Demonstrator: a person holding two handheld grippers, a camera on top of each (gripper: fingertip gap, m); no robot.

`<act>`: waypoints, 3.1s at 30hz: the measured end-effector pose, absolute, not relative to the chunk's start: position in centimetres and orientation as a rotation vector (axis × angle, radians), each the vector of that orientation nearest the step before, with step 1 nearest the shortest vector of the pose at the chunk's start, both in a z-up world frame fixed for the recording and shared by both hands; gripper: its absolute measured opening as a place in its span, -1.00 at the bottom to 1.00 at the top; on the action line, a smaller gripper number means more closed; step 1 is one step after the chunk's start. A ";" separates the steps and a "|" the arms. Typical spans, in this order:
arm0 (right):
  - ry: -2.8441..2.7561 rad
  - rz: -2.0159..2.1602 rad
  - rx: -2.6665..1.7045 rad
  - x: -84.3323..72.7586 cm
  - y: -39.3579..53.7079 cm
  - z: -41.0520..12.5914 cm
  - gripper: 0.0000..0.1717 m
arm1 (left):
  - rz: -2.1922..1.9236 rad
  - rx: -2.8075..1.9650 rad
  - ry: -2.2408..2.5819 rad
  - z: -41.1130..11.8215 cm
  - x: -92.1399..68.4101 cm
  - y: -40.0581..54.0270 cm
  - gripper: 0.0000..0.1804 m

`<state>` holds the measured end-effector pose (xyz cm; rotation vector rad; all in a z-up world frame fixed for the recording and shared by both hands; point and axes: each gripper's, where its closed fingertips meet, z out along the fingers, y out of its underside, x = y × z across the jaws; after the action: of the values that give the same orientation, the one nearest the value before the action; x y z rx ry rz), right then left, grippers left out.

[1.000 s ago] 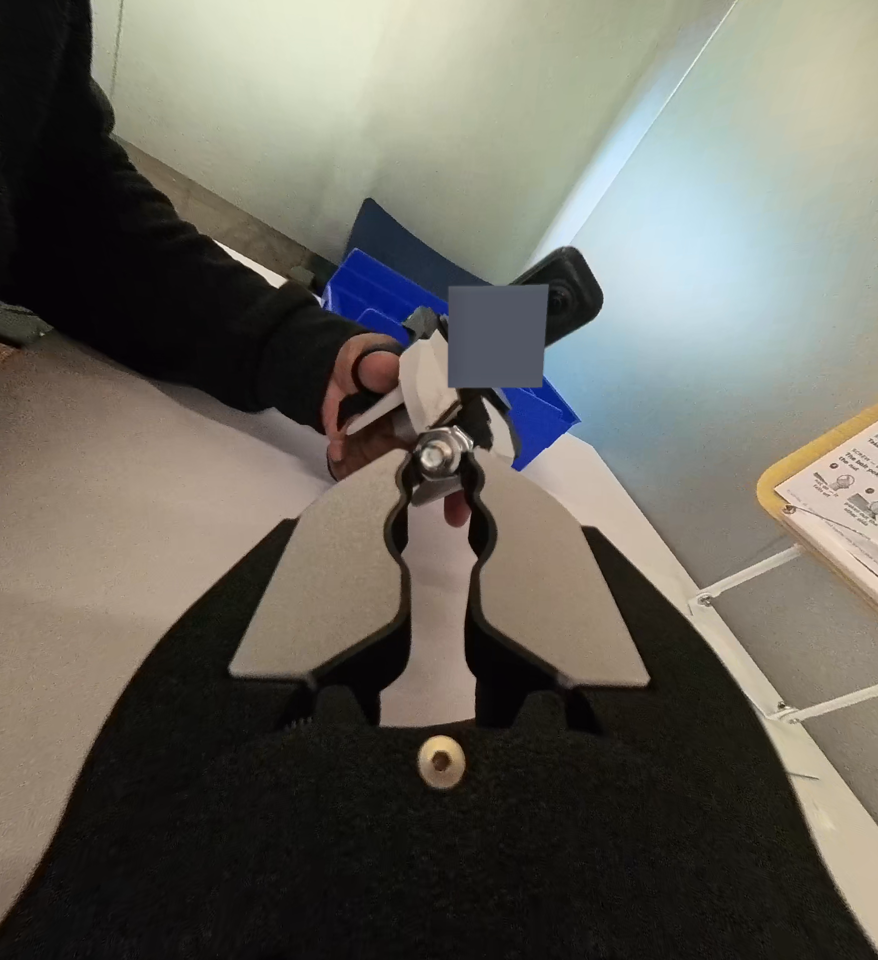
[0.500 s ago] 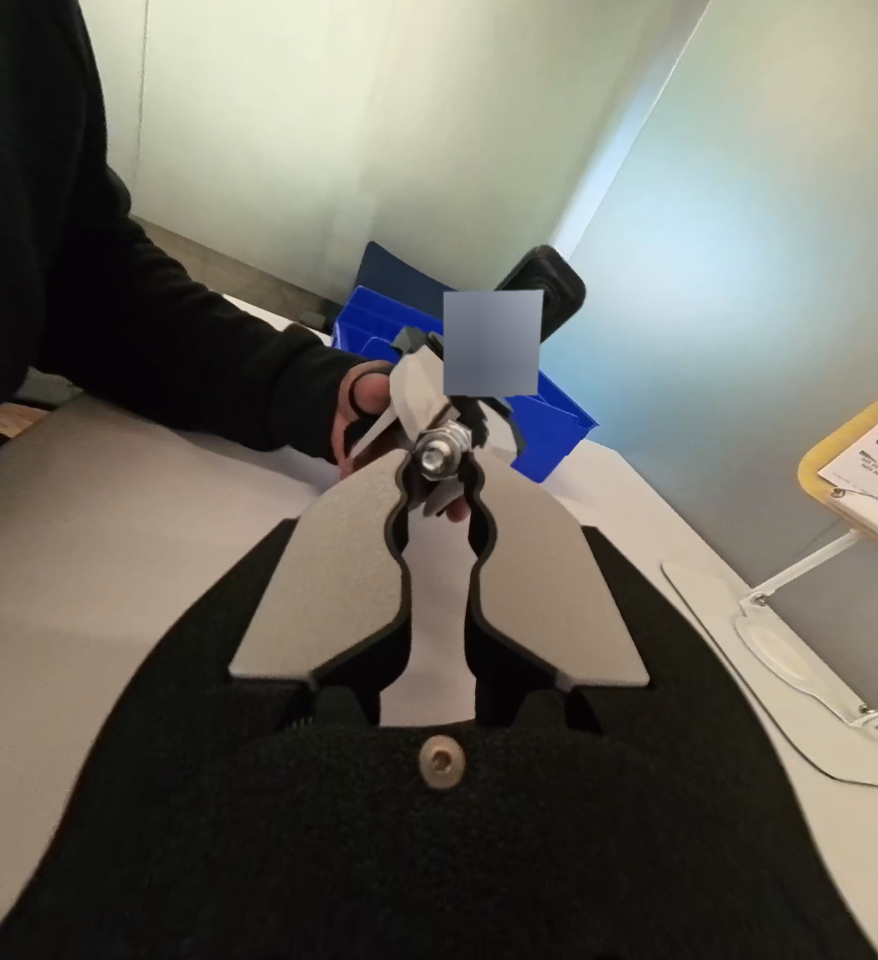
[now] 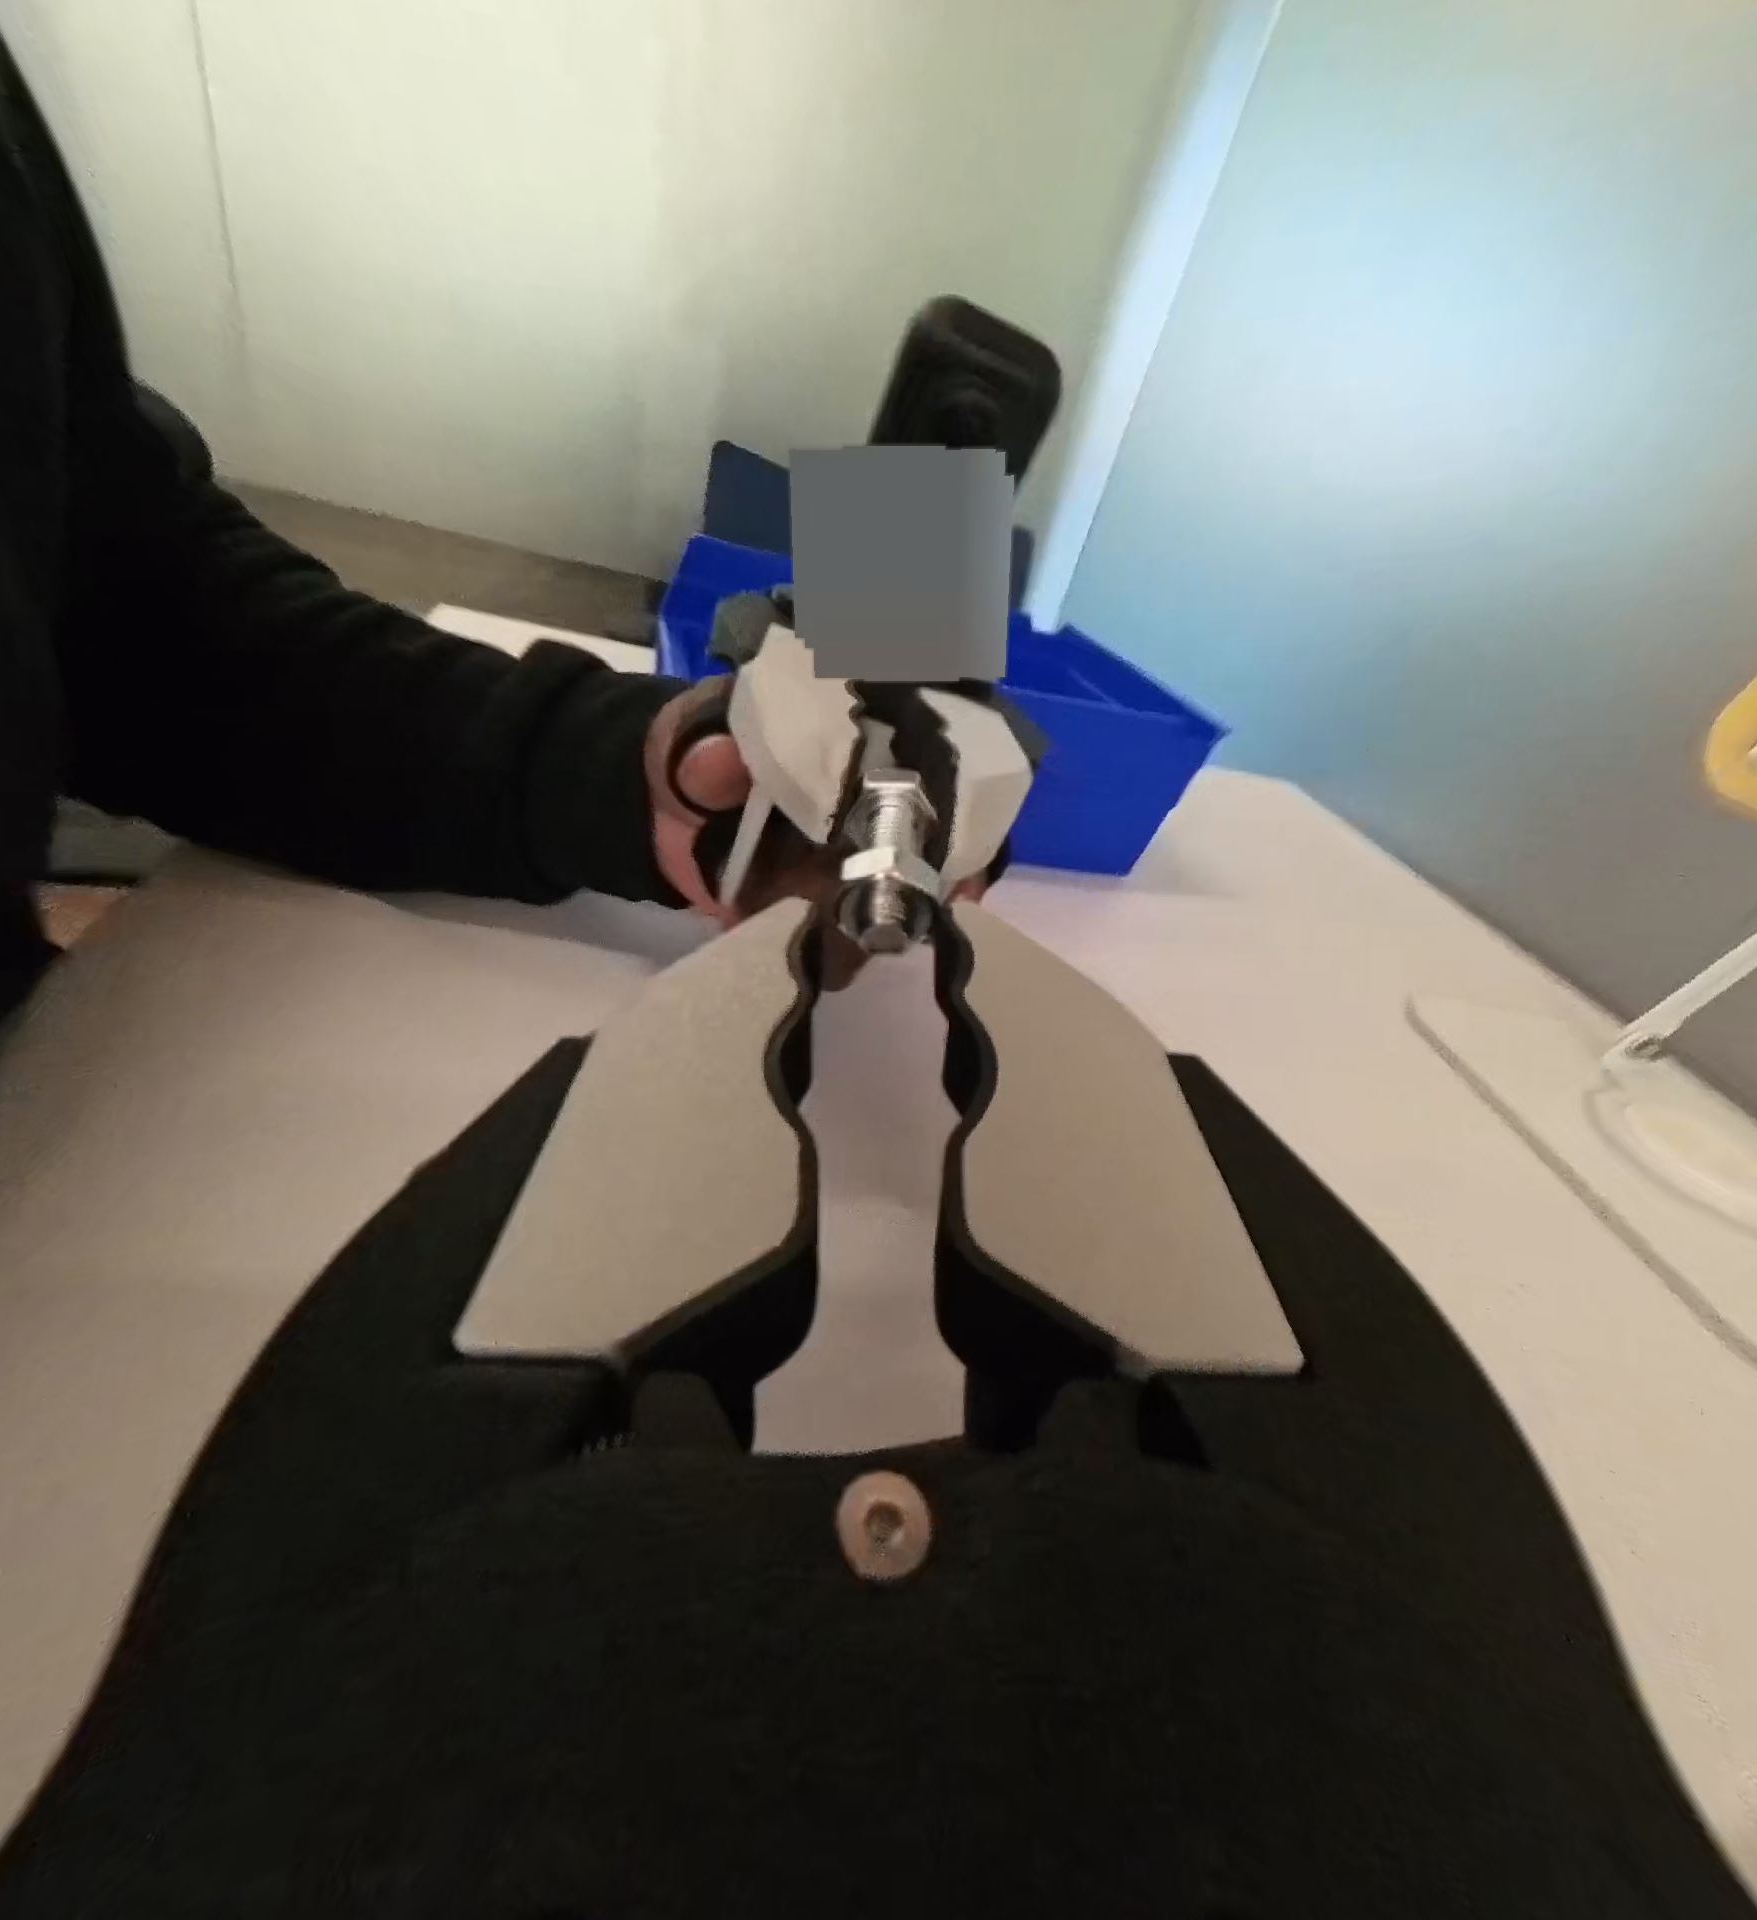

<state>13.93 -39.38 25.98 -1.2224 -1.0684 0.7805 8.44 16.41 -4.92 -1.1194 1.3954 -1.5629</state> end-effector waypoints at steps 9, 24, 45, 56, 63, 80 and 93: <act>-0.856 1.337 -1.510 13.6 -39.4 25.9 -0.48 | -1.207 -0.999 1.448 -5.6 8.4 17.3 -0.81; -1.109 0.566 -1.233 14.7 -38.6 25.5 -0.49 | -1.628 -1.169 1.337 -5.9 8.8 16.7 -0.81; -0.991 0.901 -1.374 14.2 -38.9 25.3 -0.46 | -1.640 -1.190 1.266 -5.3 8.4 17.4 -0.81; -1.302 -0.049 -0.894 14.6 -38.7 24.4 -0.78 | -1.908 -1.397 1.198 -6.4 8.9 17.1 -0.81; -0.984 0.743 -1.278 14.7 -38.8 26.5 -0.45 | -1.777 -1.236 1.142 -4.6 8.2 18.1 -0.81; -1.109 0.312 -1.066 14.6 -38.9 26.2 -0.58 | -1.917 -1.349 1.123 -5.5 8.8 17.7 -0.81; -1.140 0.331 -1.108 14.3 -38.6 25.2 -0.79 | -1.888 -1.366 1.168 -5.6 8.7 17.3 -0.81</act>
<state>14.27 -38.55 25.16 -1.1082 -1.1403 0.3306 8.70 17.31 -5.61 -1.3660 1.1677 -1.8884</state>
